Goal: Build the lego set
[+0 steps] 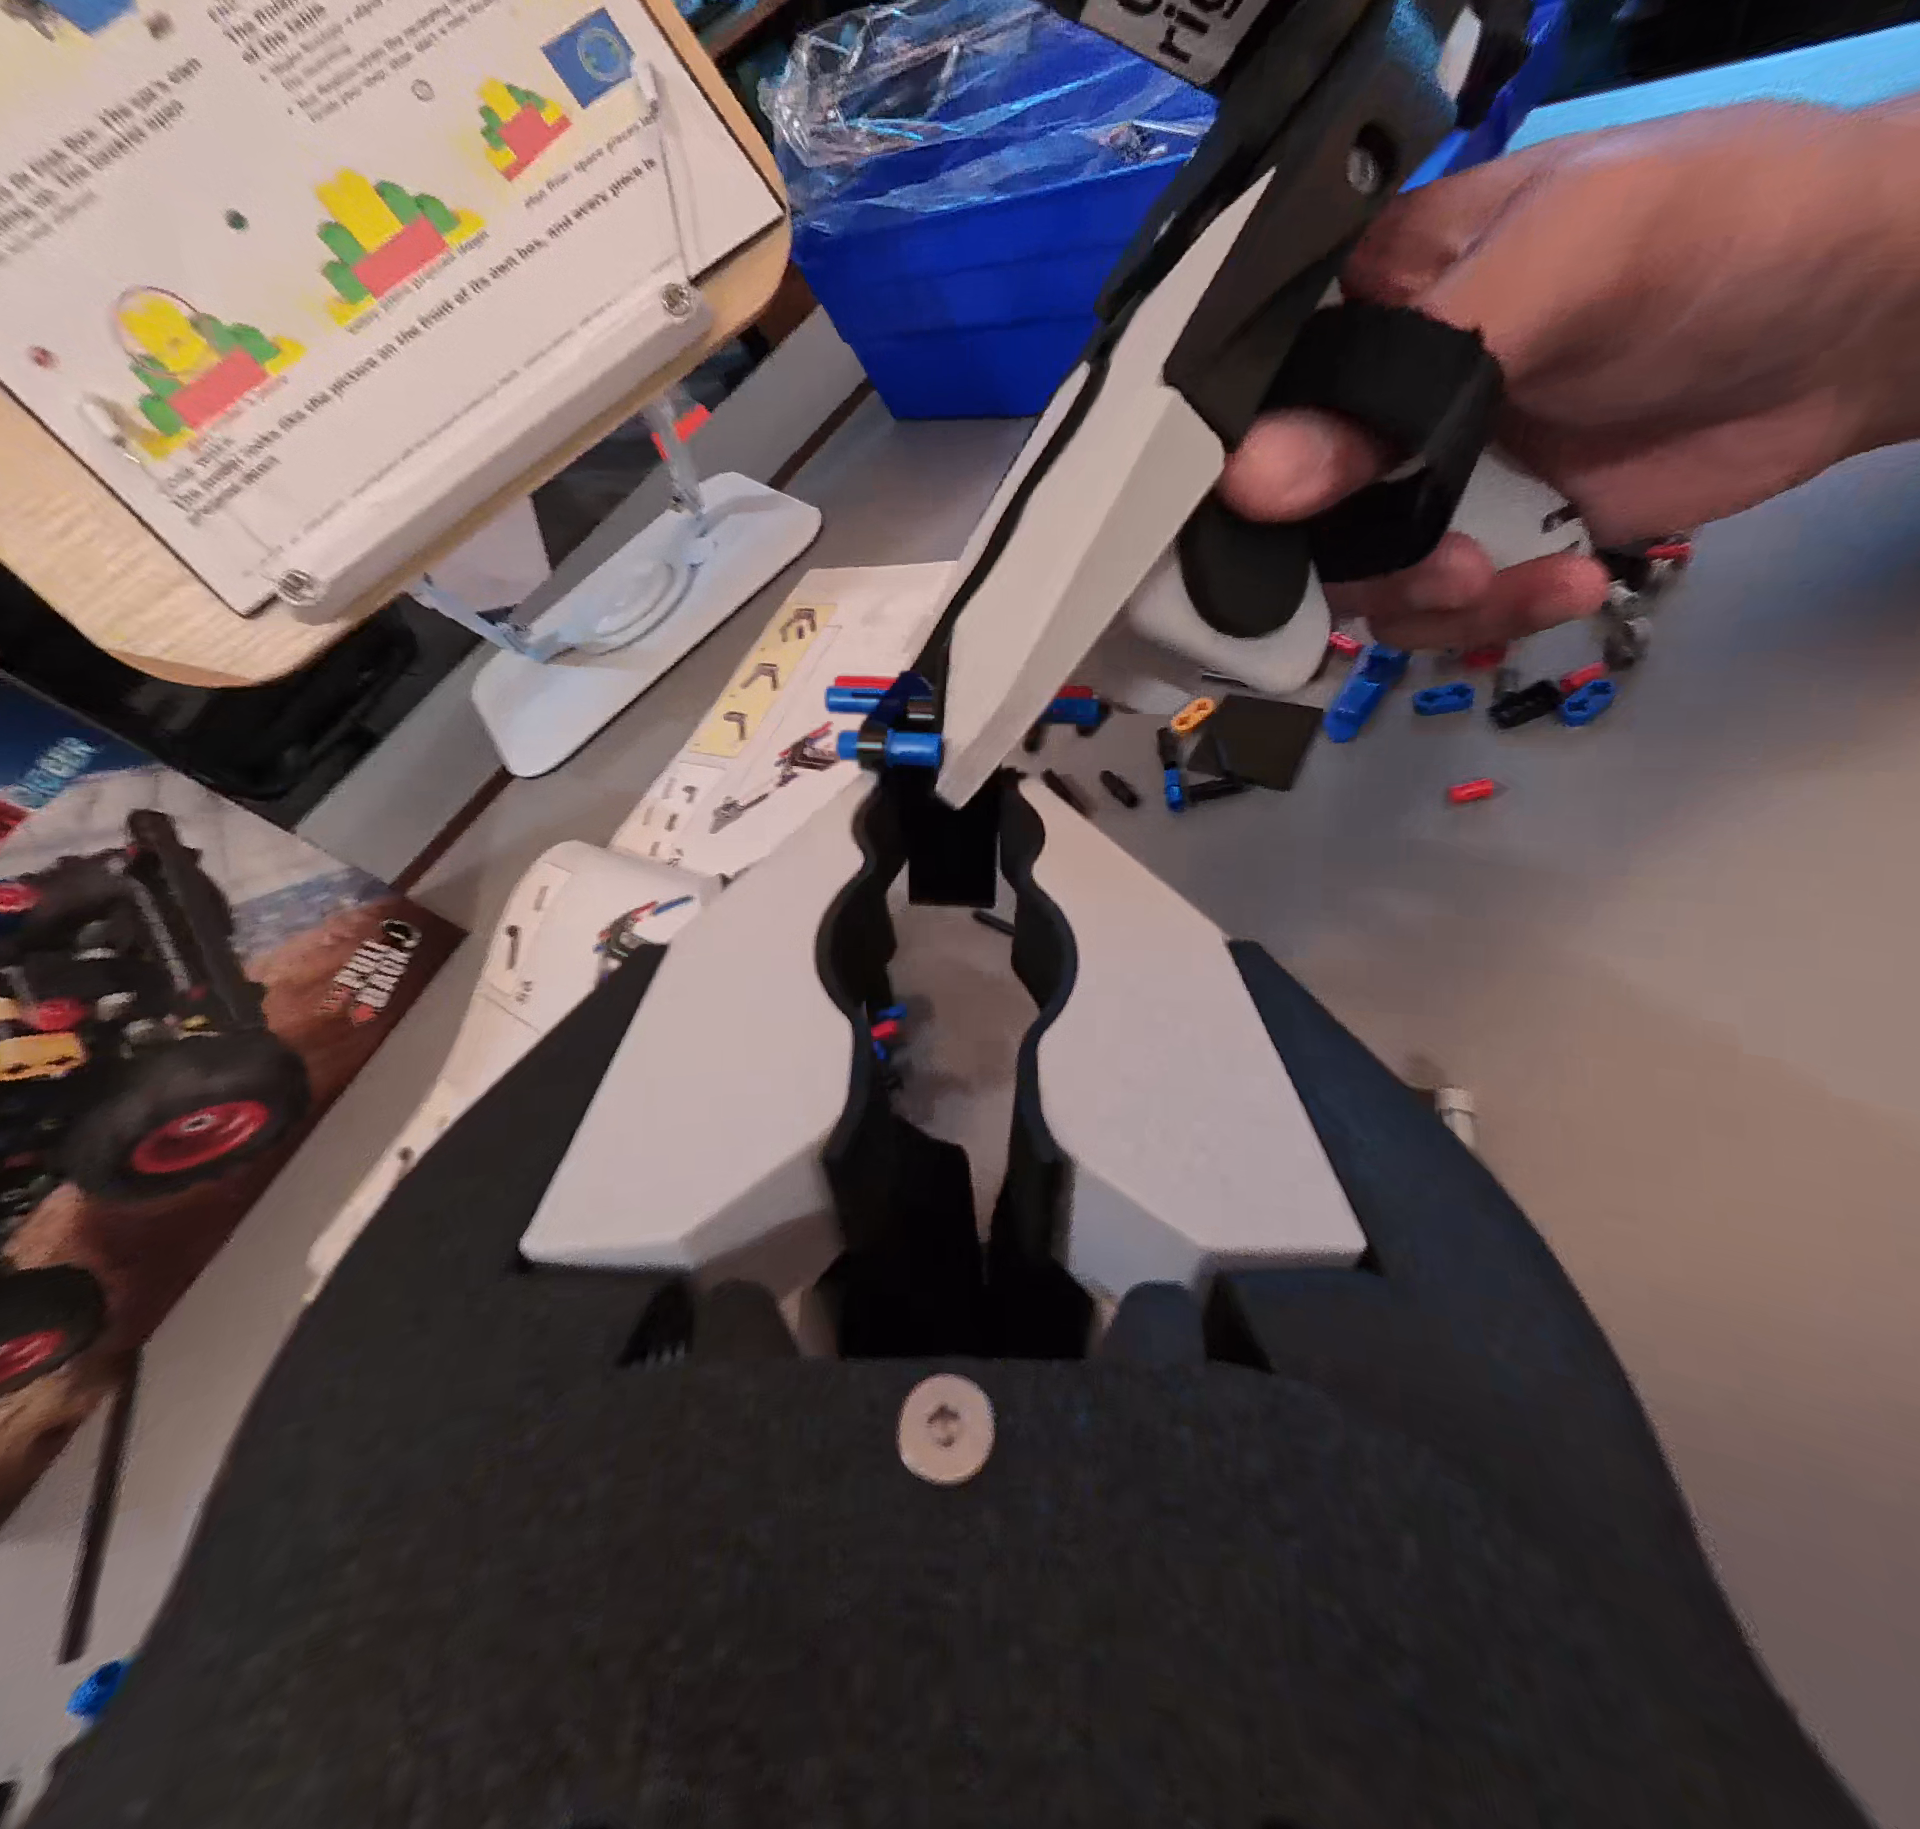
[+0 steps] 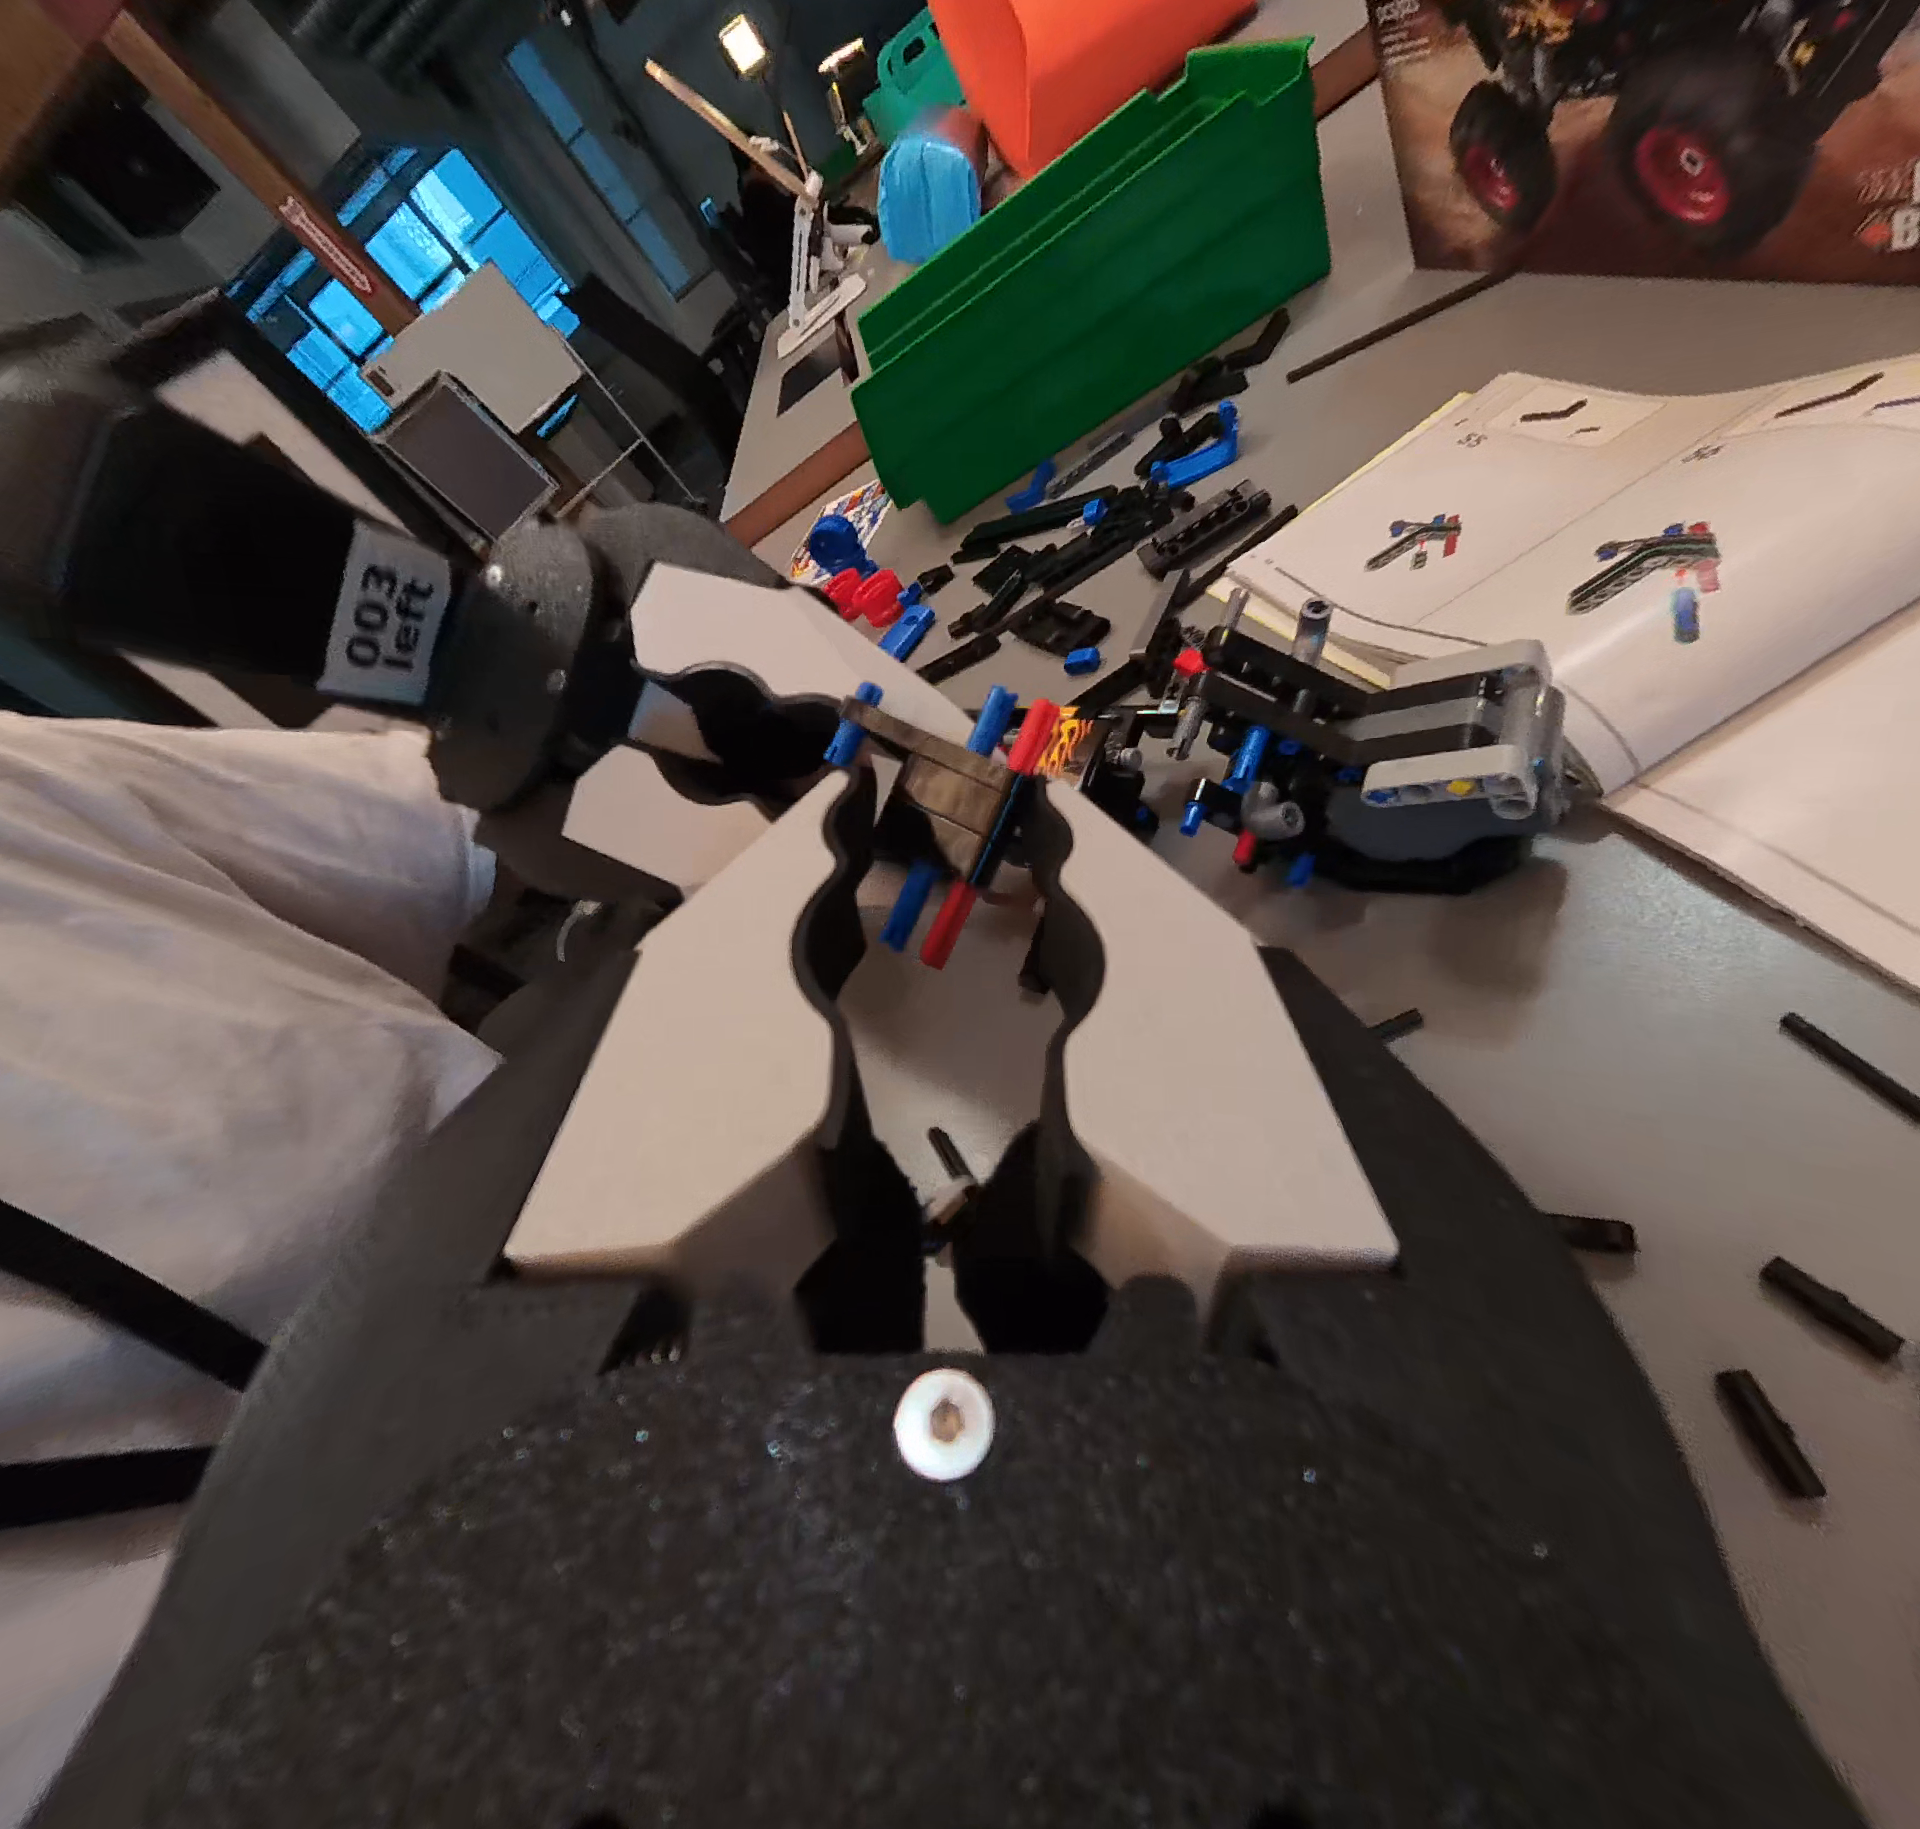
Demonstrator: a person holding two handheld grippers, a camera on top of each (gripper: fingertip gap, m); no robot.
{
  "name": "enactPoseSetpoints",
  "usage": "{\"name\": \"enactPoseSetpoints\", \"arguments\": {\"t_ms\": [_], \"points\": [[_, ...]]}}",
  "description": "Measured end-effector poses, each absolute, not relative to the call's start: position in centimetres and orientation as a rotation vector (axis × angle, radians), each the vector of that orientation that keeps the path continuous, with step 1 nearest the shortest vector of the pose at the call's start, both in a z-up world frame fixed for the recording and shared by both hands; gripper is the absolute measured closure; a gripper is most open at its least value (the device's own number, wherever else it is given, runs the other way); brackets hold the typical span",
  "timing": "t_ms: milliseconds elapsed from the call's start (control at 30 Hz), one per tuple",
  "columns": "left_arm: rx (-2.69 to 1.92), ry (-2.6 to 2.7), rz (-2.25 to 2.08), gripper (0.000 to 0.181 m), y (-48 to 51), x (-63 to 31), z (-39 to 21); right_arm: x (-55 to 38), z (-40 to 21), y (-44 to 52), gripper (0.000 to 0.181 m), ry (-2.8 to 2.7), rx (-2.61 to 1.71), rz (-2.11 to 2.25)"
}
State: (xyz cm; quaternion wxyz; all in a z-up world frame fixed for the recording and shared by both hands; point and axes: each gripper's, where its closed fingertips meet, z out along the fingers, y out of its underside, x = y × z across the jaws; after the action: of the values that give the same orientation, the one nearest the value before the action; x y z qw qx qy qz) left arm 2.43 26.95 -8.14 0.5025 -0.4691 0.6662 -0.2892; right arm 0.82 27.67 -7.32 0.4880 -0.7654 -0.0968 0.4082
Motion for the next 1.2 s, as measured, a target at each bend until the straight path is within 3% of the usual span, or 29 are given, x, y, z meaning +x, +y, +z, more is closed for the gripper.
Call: {"name": "enactPoseSetpoints", "arguments": {"t_ms": [167,300,433,533,800,1200], "points": [[-1.063,1.608,-0.621,0.159,27.2,2.2,-8.5,1.7,-6.7,27.6,0.155,-0.021,-1.815,1.295],[-1.042,1.61,-0.64,0.165,26.9,2.5,-8.3,1.6,-7.1,27.3,0.155,-0.028,-1.834,1.355],[-1.117,1.538,-0.799,0.166,27.0,2.6,-6.9,1.8,-5.4,27.4,0.152,-0.117,-1.743,1.245],[-1.208,1.446,-1.088,0.166,27.1,2.2,-5.2,2.5,-2.8,27.1,0.133,-0.221,-1.607,1.087],[-1.368,1.185,-1.358,0.166,29.0,1.8,-3.9,1.2,-3.2,27.5,0.133,-0.341,-1.608,0.786],[-1.198,1.226,-0.948,0.166,27.0,3.0,-4.5,1.8,-3.4,28.1,0.161,-0.098,-1.562,0.845]]}}
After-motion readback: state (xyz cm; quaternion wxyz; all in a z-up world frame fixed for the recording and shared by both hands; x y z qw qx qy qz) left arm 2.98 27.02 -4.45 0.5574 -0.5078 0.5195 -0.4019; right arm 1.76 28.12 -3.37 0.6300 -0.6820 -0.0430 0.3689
